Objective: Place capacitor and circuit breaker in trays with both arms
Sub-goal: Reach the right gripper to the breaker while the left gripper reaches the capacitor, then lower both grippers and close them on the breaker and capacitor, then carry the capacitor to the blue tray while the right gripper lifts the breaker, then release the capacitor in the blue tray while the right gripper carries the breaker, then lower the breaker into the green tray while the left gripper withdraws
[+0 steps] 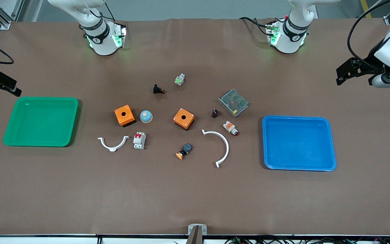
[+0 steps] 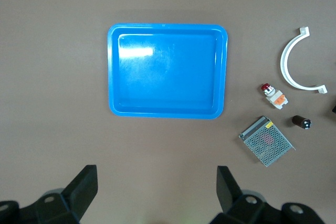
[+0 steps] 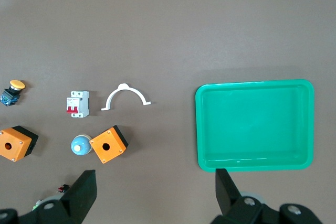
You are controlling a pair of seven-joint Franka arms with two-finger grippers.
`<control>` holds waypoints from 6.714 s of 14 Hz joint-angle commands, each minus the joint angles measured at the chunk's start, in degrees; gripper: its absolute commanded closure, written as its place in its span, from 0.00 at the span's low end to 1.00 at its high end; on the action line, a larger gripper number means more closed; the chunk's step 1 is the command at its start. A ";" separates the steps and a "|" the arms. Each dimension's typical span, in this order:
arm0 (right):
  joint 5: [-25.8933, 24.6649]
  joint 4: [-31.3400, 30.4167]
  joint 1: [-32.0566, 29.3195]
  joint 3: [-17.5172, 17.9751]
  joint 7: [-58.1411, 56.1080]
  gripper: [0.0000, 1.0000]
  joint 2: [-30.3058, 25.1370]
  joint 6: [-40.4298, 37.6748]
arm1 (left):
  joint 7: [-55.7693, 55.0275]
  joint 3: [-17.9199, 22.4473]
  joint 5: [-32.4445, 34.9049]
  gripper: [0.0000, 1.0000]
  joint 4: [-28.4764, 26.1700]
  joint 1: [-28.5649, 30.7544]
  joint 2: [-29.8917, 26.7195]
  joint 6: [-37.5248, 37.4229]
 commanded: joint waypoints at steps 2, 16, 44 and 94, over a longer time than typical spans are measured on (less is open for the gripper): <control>-0.66 1.54 -1.15 0.94 -0.06 0.00 0.74 -0.37 | 1.56 -0.34 0.71 0.00 1.57 0.15 0.63 -1.56; 0.30 1.28 0.16 1.29 0.55 0.00 4.60 -0.55 | -19.23 -8.95 0.36 0.00 -3.33 -10.91 18.90 18.27; 7.15 -5.57 22.66 1.29 18.66 0.05 35.11 29.25 | -53.90 -8.52 4.67 0.99 -14.78 -25.71 33.61 45.57; -6.02 -28.41 -22.95 0.85 -25.47 0.76 22.54 40.91 | -0.72 5.29 0.19 0.00 1.13 -3.28 1.25 0.29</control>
